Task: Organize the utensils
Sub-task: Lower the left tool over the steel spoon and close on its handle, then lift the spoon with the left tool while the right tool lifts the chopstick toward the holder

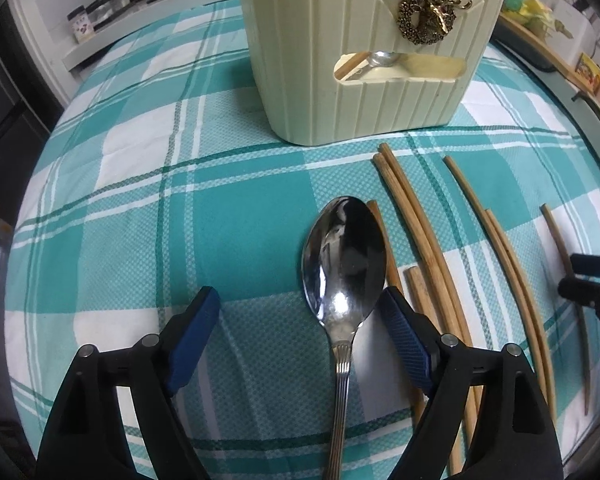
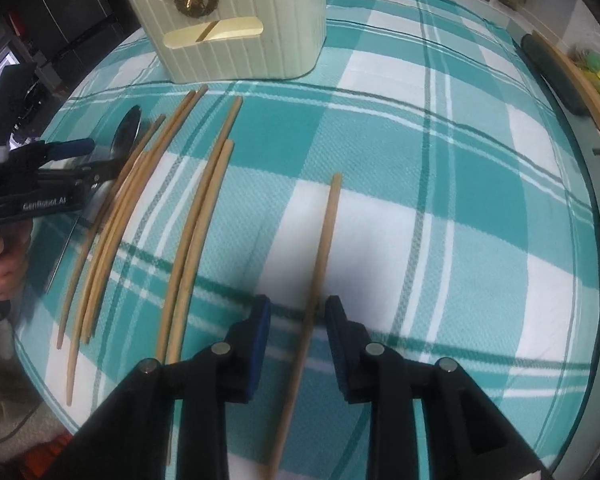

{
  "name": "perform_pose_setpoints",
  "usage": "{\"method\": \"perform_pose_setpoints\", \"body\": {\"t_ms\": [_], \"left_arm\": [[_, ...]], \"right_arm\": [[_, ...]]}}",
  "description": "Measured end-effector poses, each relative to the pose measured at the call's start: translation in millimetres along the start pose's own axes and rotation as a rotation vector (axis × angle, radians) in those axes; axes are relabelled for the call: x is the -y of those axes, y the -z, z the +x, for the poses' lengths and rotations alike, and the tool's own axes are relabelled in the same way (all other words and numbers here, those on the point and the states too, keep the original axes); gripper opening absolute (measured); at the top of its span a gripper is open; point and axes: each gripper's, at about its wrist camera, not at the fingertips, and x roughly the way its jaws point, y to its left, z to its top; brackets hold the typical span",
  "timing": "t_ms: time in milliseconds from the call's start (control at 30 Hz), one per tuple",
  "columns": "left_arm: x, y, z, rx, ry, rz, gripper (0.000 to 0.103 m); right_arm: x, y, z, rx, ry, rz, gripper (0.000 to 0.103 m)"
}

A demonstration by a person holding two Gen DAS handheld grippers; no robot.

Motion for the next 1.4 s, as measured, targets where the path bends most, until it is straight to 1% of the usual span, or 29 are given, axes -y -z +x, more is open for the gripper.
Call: {"method": "perform_pose_setpoints", "body": {"t_ms": [33, 67, 100, 133, 167, 200, 267, 367, 433, 533, 667, 800, 900, 1067, 1200, 1333, 1400], "left_arm": [[2, -2, 0, -0.004, 0.004, 0.008, 0.077], [4, -5, 0, -0.009, 0.011, 0.015, 0.07], [5, -7, 0, -0.015, 0.022, 0.021, 0.066], [7, -9, 0, -0.019, 0.029, 0.024, 0.055], [9, -10, -1, -0.018, 0.027, 0.03, 0.041], [11, -12, -1, -0.015, 0.019, 0.036, 0.042], [13, -14, 0, -0.007, 0.012, 0.037, 0.042], [11, -11, -6, 0.016, 0.022, 0.024, 0.041], [8, -6, -20, 0.06, 0.039, 0.008, 0.041], [3, 4, -53, 0.144, 0.06, -0.012, 0.041], [-6, 18, -100, 0.243, 0.081, -0.044, 0.041], [-12, 33, -141, 0.324, 0.095, -0.052, 0.041], [-15, 46, -163, 0.375, 0.106, -0.057, 0.042], [-18, 62, -184, 0.42, 0.131, -0.087, 0.042], [-19, 66, -191, 0.434, 0.143, -0.109, 0.042], [-17, 66, -198, 0.438, 0.147, -0.11, 0.041], [-16, 65, -202, 0.445, 0.152, -0.107, 0.041]], "right_arm": [[1, -9, 3, 0.003, -0.002, 0.008, 0.03], [2, -18, 6, 0.002, -0.007, 0.02, 0.03], [4, -26, 8, 0.005, -0.013, 0.035, 0.028], [6, -33, 9, 0.008, -0.016, 0.051, 0.028], [8, -39, 12, 0.008, -0.02, 0.065, 0.025], [9, -44, 14, 0.01, -0.016, 0.075, 0.017], [13, -51, 17, 0.024, 0.003, 0.087, 0.008], [17, -57, 18, 0.046, -0.003, 0.113, 0.007], [21, -56, 14, 0.075, -0.034, 0.147, 0.007], [22, -46, -5, 0.142, -0.088, 0.169, 0.007], [7, -31, -47, 0.263, -0.097, 0.133, 0.007], [-7, -6, -100, 0.404, -0.101, 0.098, 0.007], [-19, 15, -134, 0.503, -0.082, 0.073, 0.007], [-30, 44, -173, 0.631, -0.057, 0.058, 0.007], [-39, 55, -193, 0.718, -0.042, 0.052, 0.007], [-49, 59, -205, 0.775, -0.028, 0.033, 0.007], [-50, 59, -209, 0.789, -0.036, 0.035, 0.007]]}}
